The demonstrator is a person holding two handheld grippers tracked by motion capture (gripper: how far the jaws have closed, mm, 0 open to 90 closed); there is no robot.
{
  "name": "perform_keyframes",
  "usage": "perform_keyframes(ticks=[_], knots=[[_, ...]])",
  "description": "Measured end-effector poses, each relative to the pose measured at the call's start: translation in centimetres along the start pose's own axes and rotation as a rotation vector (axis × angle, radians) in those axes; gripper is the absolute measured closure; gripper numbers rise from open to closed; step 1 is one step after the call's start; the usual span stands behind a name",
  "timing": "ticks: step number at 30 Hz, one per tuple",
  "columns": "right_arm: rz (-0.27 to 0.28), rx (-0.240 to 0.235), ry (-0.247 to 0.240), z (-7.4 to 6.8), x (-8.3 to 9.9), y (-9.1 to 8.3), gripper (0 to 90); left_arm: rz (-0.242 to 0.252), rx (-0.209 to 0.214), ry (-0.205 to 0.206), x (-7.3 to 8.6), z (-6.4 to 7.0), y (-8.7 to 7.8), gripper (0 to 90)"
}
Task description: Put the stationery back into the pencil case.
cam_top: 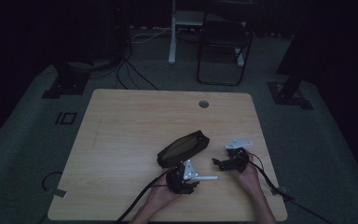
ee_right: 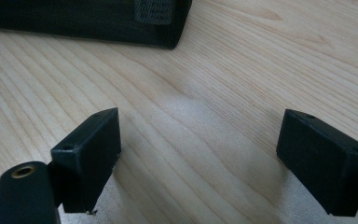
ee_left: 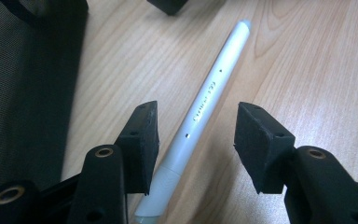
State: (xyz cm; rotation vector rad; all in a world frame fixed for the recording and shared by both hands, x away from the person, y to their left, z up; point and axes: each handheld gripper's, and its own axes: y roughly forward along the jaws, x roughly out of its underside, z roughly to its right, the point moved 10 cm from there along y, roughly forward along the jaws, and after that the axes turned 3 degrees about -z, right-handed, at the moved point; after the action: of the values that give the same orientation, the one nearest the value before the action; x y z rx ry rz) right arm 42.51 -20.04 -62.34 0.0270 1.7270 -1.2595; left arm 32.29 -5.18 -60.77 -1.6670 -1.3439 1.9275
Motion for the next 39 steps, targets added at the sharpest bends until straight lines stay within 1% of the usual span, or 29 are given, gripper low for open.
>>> perform_keyframes(ticks=[6,12,17,22,26,29,31,32,39], knots=[[0.0,0.0,-0.002,0.0,0.0,0.0,13.8,-0.015,0.013,0.006,0.2,0.2,0.5,52.7],[0.0,0.0,-0.001,0.0,0.0,0.0,13.8,-0.012,0.028,-0.002,0.0,0.3,0.9,54.4],[0.0,0.0,0.0,0.0,0.0,0.0,13.8,-0.014,0.034,0.003,-0.2,0.4,1.1,55.5],[0.0,0.0,-0.002,0.0,0.0,0.0,13.8,-0.012,0.048,-0.002,-0.5,0.6,1.4,56.4],[0.0,0.0,0.0,0.0,0.0,0.0,13.8,-0.012,0.076,-0.012,-0.6,0.7,1.4,60.9],[0.0,0.0,0.0,0.0,0.0,0.0,13.8,-0.011,0.081,-0.014,-0.6,0.7,1.4,62.5],[0.0,0.0,0.0,0.0,0.0,0.0,13.8,-0.014,0.089,-0.005,-0.6,0.8,1.4,64.3],[0.0,0.0,0.0,0.0,0.0,0.0,13.8,-0.014,0.094,0.0,-0.5,0.9,1.3,66.8],[0.0,0.0,-0.002,0.0,0.0,0.0,13.8,-0.018,0.109,0.013,-0.3,1.0,1.1,74.9]])
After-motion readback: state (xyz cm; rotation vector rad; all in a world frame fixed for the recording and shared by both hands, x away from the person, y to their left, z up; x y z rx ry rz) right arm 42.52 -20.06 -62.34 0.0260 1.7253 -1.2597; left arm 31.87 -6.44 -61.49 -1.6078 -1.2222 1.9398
